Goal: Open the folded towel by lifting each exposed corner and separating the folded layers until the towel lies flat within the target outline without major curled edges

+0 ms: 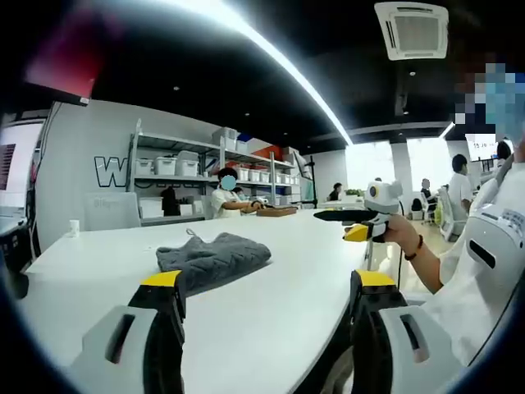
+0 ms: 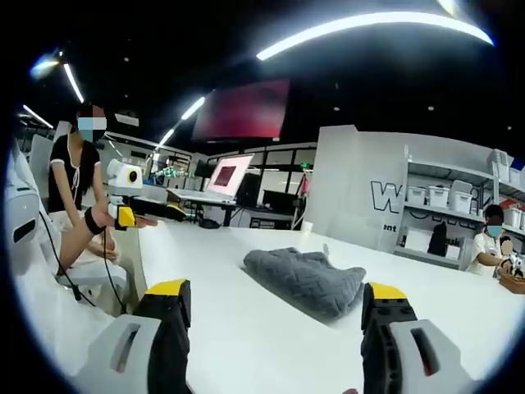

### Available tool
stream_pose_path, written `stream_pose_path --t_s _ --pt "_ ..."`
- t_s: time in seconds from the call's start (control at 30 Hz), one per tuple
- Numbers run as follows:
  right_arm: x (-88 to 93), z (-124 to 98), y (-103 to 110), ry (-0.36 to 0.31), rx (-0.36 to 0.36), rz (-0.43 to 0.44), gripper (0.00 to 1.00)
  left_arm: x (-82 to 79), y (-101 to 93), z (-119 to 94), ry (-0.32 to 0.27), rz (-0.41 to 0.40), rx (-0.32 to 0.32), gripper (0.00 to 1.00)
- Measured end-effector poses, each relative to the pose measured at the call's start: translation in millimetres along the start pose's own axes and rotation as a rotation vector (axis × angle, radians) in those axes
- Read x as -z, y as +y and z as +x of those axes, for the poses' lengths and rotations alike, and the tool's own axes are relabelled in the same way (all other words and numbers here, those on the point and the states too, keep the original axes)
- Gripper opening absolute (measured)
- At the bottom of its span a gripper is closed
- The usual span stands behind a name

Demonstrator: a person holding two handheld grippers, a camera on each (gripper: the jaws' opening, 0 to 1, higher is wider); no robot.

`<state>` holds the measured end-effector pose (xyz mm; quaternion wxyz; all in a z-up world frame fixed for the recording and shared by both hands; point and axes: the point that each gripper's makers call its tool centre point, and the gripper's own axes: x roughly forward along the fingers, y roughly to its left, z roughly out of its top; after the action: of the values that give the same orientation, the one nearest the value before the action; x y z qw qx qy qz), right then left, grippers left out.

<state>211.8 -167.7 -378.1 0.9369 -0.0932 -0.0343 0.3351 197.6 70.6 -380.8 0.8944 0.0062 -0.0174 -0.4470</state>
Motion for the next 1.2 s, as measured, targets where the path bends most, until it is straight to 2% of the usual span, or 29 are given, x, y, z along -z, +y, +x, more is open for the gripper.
stream_pose_path --t_s 1.2 --pt "4.8 1.6 3.5 0.021 -0.015 -0.01 0.83 -1.1 1.1 -2.7 -0.001 0.006 -0.003 0.8"
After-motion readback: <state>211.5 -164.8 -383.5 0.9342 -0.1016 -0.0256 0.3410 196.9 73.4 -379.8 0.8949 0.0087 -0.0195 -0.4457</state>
